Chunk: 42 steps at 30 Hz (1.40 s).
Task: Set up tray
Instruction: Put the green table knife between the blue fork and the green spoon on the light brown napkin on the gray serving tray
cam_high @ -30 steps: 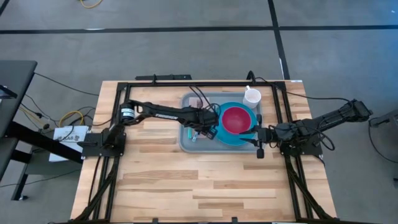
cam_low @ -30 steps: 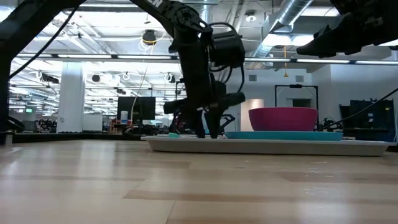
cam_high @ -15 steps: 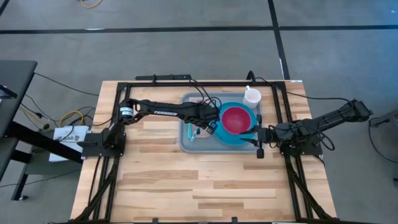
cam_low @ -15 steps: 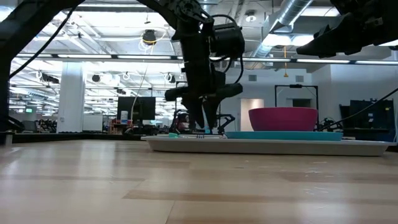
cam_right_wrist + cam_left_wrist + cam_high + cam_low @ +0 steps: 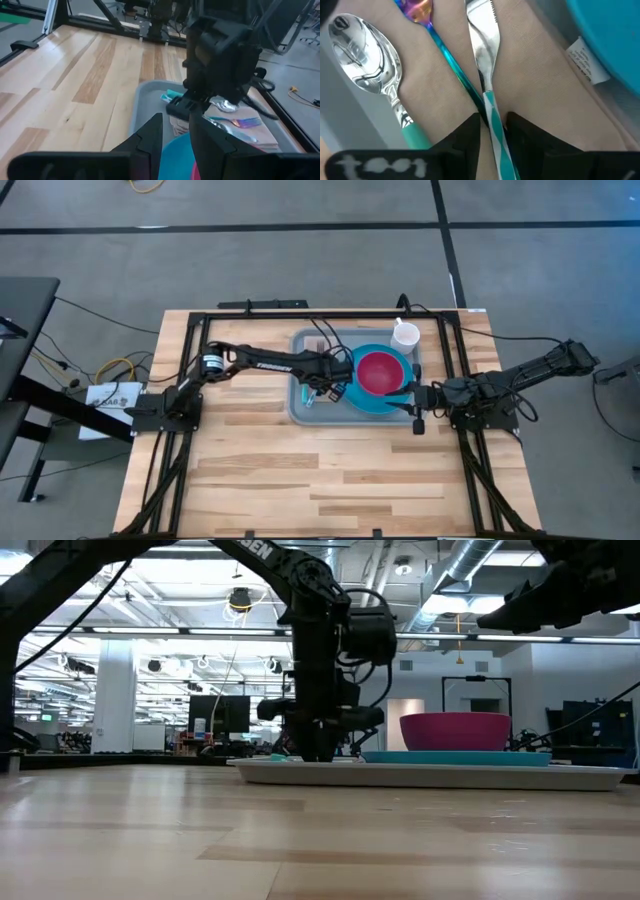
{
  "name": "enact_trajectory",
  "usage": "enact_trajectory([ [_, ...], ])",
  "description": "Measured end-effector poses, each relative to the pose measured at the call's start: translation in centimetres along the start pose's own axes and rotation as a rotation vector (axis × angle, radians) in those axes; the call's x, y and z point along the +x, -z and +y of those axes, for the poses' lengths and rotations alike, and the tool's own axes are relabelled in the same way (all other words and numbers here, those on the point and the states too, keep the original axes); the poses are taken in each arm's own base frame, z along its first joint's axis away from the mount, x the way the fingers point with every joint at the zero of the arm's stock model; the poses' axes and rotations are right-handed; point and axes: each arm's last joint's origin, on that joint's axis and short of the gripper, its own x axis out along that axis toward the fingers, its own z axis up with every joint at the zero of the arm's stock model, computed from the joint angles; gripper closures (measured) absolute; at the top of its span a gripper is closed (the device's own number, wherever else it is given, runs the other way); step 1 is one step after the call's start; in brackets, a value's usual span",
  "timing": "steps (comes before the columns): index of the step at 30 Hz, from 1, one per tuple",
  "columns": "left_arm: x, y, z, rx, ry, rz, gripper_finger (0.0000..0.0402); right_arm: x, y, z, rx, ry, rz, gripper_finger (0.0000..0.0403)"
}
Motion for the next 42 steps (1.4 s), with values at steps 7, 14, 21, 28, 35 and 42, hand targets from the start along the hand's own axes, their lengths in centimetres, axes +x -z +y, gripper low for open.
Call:
enact_trajectory([
  [7, -0.1, 0.0, 0.1, -0.020, -0.005, -0.007, 0.0322, 0.0, 0.0, 0.0, 0.000, 0.000, -0.002, 0.0312],
  [14, -0.3, -0.1, 0.1, -0.060, -0.004, -0.008, 0.0376, 0.0, 0.0, 0.0, -0.001, 0.000, -0.002, 0.0312],
  [21, -0.4, -0.1, -0.1, -0.151, 0.015, -0.006, 0.0374, 0.0, 0.0, 0.0, -0.001, 0.000, -0.002, 0.0312],
  [28, -0.5, -0.3, -0.4, -0.301, 0.040, -0.037, 0.0383, 0.0, 0.0, 0.0, -0.001, 0.000, -0.002, 0.0312],
  [35, -0.4, -0.6, -0.1, -0.397, 0.003, -0.093, 0.0379, 0.0, 0.0, 0.0, -0.001, 0.000, -0.001, 0.0312],
  [42, -0.2, -0.9, 0.8, -0.477, -0.057, -0.101, 0.0371, 0.0, 0.0, 0.0, -0.001, 0.000, -0.002, 0.0312],
])
